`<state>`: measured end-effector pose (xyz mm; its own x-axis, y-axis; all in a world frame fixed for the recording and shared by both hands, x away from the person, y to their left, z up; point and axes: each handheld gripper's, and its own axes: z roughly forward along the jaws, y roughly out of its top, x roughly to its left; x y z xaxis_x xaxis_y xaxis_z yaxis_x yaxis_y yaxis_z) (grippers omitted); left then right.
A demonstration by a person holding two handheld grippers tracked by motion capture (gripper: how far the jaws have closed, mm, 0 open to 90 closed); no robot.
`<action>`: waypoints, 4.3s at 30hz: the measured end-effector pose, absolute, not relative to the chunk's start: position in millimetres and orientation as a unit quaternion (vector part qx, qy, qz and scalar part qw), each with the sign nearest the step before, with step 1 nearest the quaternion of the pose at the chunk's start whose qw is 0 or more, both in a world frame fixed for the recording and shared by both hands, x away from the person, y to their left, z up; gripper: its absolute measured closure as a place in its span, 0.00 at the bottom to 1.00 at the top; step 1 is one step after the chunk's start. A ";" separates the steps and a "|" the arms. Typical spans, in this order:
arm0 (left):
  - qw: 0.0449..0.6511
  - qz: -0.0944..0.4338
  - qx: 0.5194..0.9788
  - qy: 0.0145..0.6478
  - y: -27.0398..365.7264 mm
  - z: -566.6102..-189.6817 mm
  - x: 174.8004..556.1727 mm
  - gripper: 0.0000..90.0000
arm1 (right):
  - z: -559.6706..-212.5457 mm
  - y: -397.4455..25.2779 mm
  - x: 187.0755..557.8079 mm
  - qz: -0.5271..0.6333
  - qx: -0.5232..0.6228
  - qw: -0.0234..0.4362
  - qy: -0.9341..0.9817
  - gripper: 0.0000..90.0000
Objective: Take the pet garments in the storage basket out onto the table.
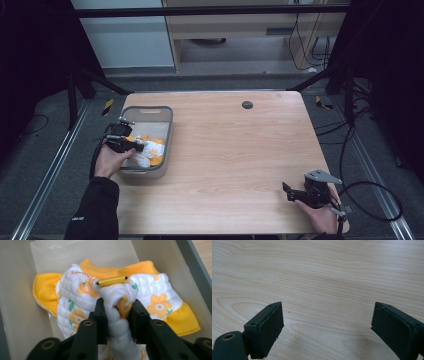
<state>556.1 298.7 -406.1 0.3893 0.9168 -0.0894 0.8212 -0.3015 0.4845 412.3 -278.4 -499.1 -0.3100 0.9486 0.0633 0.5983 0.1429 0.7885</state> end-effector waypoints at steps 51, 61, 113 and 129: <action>0.310 0.176 0.785 0.507 312.7 -320.3 520.4 0.87 | -499.2 -278.4 412.7 0.371 0.536 0.241 0.720 0.12; 0.311 0.179 0.802 0.477 298.5 -299.7 509.7 0.87 | -499.0 -277.9 412.7 0.372 0.533 0.241 0.721 0.12; 0.300 0.156 0.881 0.331 195.4 -265.0 472.2 0.87 | -496.3 -281.4 410.9 0.377 0.532 0.254 0.714 0.12; 0.302 0.138 0.896 0.294 157.3 -269.9 471.7 0.87 | -495.1 -282.7 409.9 0.379 0.533 0.261 0.710 0.12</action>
